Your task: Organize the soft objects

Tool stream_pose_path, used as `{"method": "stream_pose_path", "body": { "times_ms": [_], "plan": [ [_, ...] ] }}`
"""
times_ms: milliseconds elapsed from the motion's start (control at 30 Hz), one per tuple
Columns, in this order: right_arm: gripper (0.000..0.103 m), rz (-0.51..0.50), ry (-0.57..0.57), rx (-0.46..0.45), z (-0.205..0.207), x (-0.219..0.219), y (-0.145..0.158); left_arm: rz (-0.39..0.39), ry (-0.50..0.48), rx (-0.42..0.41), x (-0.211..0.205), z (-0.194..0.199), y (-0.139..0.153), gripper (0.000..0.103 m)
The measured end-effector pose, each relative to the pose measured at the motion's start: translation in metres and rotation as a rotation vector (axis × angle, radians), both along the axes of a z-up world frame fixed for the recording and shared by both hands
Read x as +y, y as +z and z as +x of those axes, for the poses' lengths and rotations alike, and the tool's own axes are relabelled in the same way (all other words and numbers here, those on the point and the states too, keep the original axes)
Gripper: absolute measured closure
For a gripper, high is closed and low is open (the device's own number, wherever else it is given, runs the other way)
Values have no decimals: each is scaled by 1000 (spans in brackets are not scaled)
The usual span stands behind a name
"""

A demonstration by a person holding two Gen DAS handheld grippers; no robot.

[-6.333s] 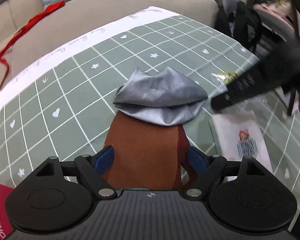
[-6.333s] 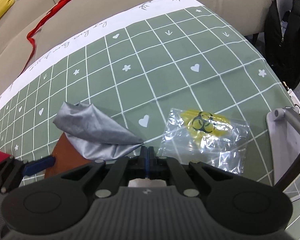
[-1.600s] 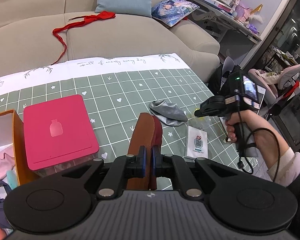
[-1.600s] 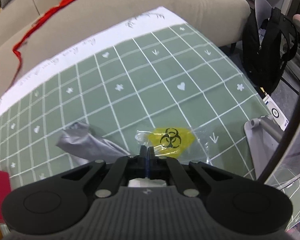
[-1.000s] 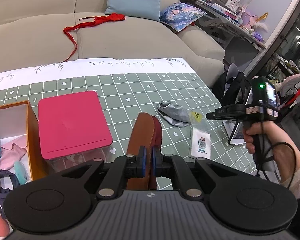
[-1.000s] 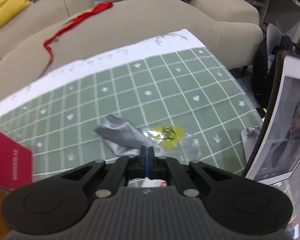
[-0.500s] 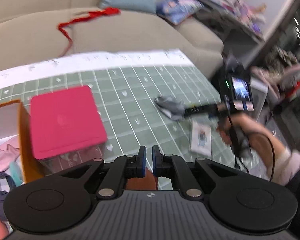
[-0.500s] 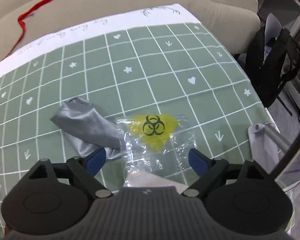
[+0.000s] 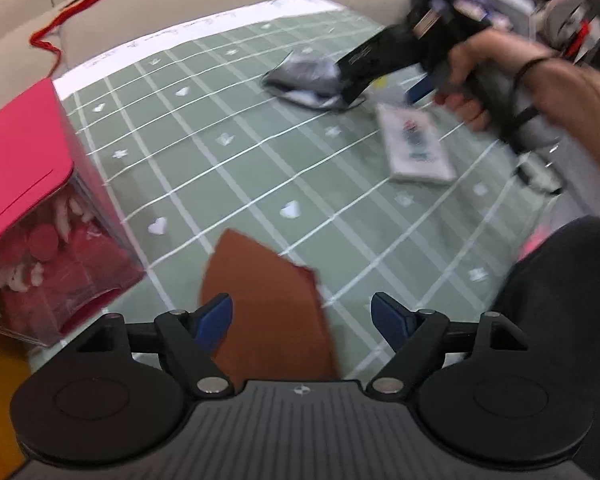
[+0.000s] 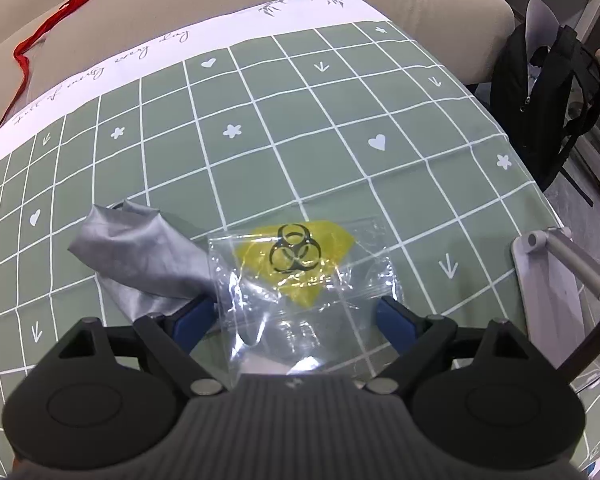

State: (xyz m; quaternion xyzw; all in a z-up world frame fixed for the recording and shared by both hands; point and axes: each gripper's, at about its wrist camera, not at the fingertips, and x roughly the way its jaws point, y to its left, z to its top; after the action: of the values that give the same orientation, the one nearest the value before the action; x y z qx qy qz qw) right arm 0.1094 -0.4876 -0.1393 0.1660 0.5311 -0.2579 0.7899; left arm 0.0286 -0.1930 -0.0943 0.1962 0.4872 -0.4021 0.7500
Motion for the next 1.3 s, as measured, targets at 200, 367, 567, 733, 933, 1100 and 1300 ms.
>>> {"method": "stream_pose_path", "body": {
  "times_ms": [200, 367, 567, 733, 933, 1100, 1300],
  "plan": [
    [14, -7, 3, -7, 1, 0, 0, 117, 77, -3, -1, 16, -29, 6],
    [33, -23, 15, -22, -3, 1, 3, 86, 113, 7, 0, 23, -33, 2],
    [87, -36, 97, -1, -7, 6, 12, 120, 75, -22, -11, 17, -37, 0],
    [96, 3, 53, -20, -18, 0, 23, 117, 107, -16, -15, 16, -41, 0],
    [96, 10, 53, -117, -39, 10, 60, 130, 167, 4, -12, 30, -32, 21],
    [96, 12, 101, -199, -52, 30, 93, 109, 195, -4, -6, 32, -27, 85],
    [96, 13, 212, -261, -66, 67, 120, 101, 218, 48, 0, 39, -26, 95]
  ]
}}
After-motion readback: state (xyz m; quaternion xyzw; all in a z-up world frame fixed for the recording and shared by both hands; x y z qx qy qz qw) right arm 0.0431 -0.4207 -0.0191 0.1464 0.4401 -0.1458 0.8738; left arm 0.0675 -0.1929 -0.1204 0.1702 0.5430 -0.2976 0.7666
